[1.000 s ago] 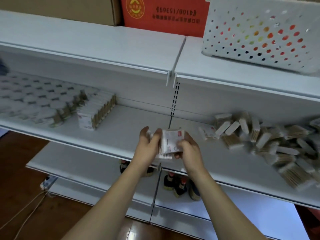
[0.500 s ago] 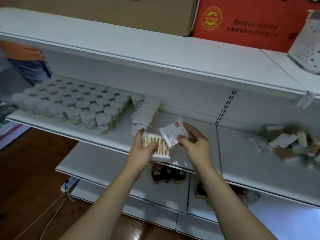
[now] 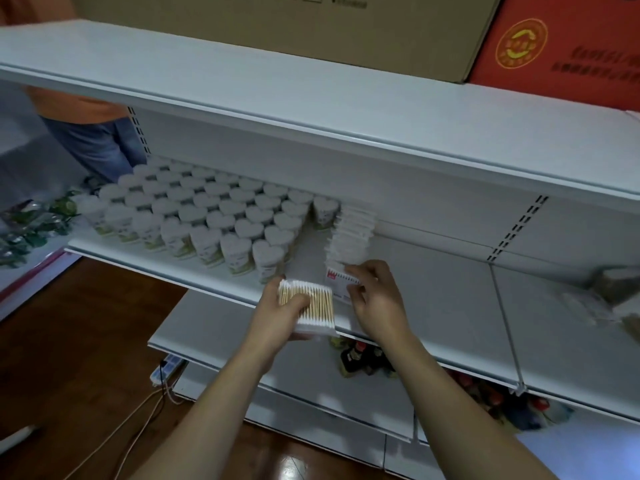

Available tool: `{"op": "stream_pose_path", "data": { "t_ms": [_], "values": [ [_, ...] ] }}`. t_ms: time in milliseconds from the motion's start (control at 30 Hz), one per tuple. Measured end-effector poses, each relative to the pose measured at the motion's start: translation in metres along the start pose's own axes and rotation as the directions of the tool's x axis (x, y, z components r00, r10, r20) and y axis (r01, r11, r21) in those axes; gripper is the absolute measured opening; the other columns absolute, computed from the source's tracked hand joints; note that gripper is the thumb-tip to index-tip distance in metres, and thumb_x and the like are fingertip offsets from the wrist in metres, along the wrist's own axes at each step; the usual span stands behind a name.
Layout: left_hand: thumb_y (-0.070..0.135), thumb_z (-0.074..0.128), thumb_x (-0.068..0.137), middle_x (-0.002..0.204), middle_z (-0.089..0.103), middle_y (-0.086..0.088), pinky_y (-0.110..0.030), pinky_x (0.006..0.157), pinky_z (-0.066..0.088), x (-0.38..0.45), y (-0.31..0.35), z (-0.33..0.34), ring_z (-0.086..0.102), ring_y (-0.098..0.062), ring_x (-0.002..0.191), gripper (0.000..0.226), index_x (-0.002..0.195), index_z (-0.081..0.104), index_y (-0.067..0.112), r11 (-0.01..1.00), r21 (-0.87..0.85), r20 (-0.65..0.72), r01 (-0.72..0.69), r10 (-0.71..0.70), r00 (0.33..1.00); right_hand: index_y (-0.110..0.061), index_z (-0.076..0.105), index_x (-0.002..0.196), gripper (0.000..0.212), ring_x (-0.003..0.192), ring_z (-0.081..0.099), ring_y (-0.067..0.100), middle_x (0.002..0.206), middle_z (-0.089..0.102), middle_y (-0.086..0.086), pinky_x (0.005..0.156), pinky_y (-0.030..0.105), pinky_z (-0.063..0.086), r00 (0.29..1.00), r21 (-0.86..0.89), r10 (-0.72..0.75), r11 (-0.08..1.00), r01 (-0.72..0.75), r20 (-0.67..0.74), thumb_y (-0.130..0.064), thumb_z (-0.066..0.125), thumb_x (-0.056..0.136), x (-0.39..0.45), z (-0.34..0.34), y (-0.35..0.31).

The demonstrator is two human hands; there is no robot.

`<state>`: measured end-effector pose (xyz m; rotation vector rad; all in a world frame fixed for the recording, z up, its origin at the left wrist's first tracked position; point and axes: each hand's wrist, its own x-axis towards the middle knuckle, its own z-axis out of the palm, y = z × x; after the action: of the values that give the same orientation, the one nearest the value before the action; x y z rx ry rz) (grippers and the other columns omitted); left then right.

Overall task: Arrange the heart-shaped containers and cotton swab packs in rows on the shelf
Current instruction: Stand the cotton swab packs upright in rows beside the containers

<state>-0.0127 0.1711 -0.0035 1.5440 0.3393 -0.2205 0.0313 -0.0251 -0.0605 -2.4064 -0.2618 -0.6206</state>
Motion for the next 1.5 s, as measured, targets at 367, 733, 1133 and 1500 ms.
{"op": "stream_pose_path", "data": {
  "t_ms": [367, 733, 1133, 1500],
  "values": [
    [0.017, 0.067, 0.091, 0.114, 0.065, -0.006, -0.047, 0.068, 0.062, 0.019, 0.006, 0.008, 0.067, -0.026, 0.099, 0.046, 0.132, 0.048, 0.023, 0.999, -0.043, 0.017, -0.016, 0.016, 1.0, -0.01, 0.064, 0.128, 0.044, 0.109, 0.051, 0.032, 0.125, 0.053, 0.016, 0.082, 0.04, 0.054, 0.996, -0.224, -0.075, 0.972, 0.063, -0.044, -0.011, 0.067, 0.084, 0.003, 0.008, -0.007],
    [0.027, 0.078, 0.084, 0.107, 0.068, -0.004, -0.031, 0.061, 0.059, 0.018, 0.026, 0.041, 0.071, -0.017, 0.091, 0.048, 0.123, 0.049, 0.024, 0.993, -0.067, 0.05, -0.096, 0.1, 0.994, -0.01, 0.051, 0.143, 0.07, 0.141, 0.039, 0.024, 0.153, 0.04, 0.006, 0.113, 0.037, 0.037, 0.931, 0.108, -0.337, 0.94, 0.324, 0.141, -0.02, 0.073, 0.077, -0.012, -0.056, -0.028],
    [0.031, 0.053, 0.102, 0.119, 0.059, 0.005, -0.039, 0.063, 0.062, 0.004, 0.037, 0.072, 0.061, -0.009, 0.099, 0.028, 0.129, 0.047, 0.023, 0.986, -0.073, 0.056, -0.15, 0.154, 0.986, -0.025, 0.058, 0.074, 0.035, 0.085, 0.067, 0.03, 0.08, 0.067, 0.004, 0.082, 0.054, 0.054, 0.85, 0.629, 0.518, 0.631, -0.454, 0.093, -0.054, 0.056, 0.093, -0.002, -0.086, -0.015],
    [0.025, 0.071, 0.091, 0.106, 0.063, 0.005, -0.035, 0.059, 0.06, 0.005, 0.032, 0.041, 0.068, -0.008, 0.083, 0.04, 0.124, 0.049, 0.024, 0.98, -0.015, 0.148, -0.197, 0.197, 0.969, -0.009, 0.069, 0.099, 0.007, 0.057, 0.054, 0.015, 0.071, 0.065, 0.006, 0.059, 0.033, 0.048, 0.863, 0.595, 0.479, 0.651, -0.471, 0.159, -0.012, 0.066, 0.093, -0.002, -0.084, -0.045]
  ]
}}
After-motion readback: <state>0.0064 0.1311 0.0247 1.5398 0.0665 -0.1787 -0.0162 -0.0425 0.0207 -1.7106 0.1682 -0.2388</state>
